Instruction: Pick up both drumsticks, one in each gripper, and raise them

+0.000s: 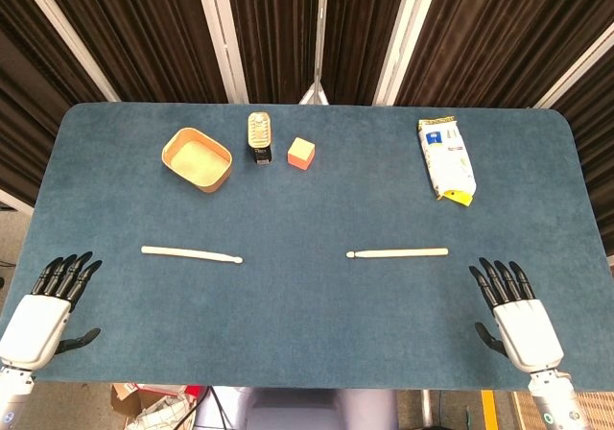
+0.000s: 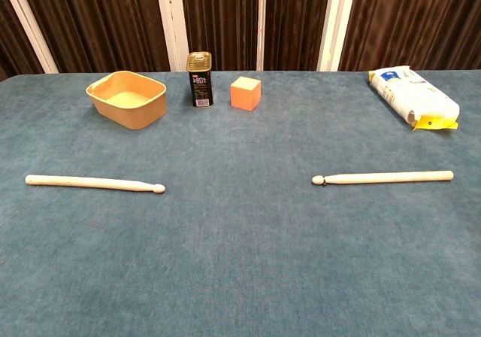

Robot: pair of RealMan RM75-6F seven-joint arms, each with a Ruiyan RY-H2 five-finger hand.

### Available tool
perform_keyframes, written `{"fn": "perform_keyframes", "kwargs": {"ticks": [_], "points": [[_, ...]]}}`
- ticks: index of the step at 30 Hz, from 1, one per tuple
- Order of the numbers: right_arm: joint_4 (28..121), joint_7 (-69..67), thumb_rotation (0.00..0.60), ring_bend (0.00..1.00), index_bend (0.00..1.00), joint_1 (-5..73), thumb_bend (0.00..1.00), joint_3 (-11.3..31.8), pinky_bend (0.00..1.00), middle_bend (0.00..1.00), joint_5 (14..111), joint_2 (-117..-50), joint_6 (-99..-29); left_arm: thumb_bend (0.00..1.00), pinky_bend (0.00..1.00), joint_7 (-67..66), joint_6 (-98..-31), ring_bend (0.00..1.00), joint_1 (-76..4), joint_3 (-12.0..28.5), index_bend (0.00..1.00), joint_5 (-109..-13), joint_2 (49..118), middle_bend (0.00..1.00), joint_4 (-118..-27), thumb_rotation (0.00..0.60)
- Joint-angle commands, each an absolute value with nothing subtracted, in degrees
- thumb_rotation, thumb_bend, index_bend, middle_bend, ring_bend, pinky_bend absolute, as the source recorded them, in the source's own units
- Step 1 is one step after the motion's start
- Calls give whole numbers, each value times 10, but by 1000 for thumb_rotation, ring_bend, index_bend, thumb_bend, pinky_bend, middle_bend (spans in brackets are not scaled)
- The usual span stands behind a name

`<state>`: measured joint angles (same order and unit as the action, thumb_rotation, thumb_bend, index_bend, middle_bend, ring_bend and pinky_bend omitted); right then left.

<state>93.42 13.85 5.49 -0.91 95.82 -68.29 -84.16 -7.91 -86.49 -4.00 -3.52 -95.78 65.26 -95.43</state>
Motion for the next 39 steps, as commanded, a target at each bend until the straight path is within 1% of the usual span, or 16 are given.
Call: {"fn": "perform_keyframes", "kwargs": {"ticks": [1, 2, 3, 4, 6, 8, 13, 19, 28, 35, 39], "points": [[932, 144, 600, 321, 0, 63, 308, 0, 463, 12, 961, -687, -841, 65, 0, -82, -867, 0, -40, -33, 0, -958, 652, 0, -955, 600], [932, 146, 600, 427, 10, 67, 308, 6, 556, 35, 960, -689, -841, 65, 0, -84, -867, 0, -40, -33, 0, -958, 653, 0, -956, 600], [932, 149, 600, 538, 52, 72, 308, 13, 653, 86, 958, -692, -840, 65, 0, -85, -867, 0, -40, -33, 0, -958, 653, 0, -956, 600], [931, 153, 600, 594, 90, 77, 308, 19, 702, 130, 955, -696, -836, 65, 0, -85, -867, 0, -40, -32, 0, -958, 654, 0, -956, 600], [928, 163, 600, 695, 209, 93, 308, 35, 777, 239, 946, -705, -823, 65, 0, -87, -868, 0, -40, -32, 0, -957, 654, 0, -956, 600], [925, 180, 600, 759, 292, 110, 309, 50, 803, 317, 927, -716, -798, 66, 0, -88, -868, 0, -39, -31, 0, -955, 655, 0, -957, 600], [911, 247, 600, 794, 376, 157, 310, 82, 817, 404, 858, -756, -720, 65, 0, -92, -868, 0, -39, -29, 0, -954, 656, 0, -958, 600], [860, 321, 600, 801, 396, 200, 310, 102, 821, 419, 791, -827, -661, 66, 0, -95, -873, 0, -39, -31, 0, -964, 658, 0, -950, 600], [760, 371, 600, 801, 404, 242, 310, 114, 821, 434, 735, -926, -629, 66, 0, -89, -867, 0, -42, -31, 0, -962, 657, 0, -950, 600], [699, 369, 600, 801, 421, 263, 310, 118, 821, 440, 722, -969, -623, 66, 0, -86, -863, 0, -43, -31, 0, -960, 656, 0, -951, 600], [668, 364, 600, 801, 453, 272, 310, 119, 821, 441, 718, -985, -619, 65, 0, -85, -862, 0, -44, -31, 0, -959, 656, 0, -952, 600]]}}
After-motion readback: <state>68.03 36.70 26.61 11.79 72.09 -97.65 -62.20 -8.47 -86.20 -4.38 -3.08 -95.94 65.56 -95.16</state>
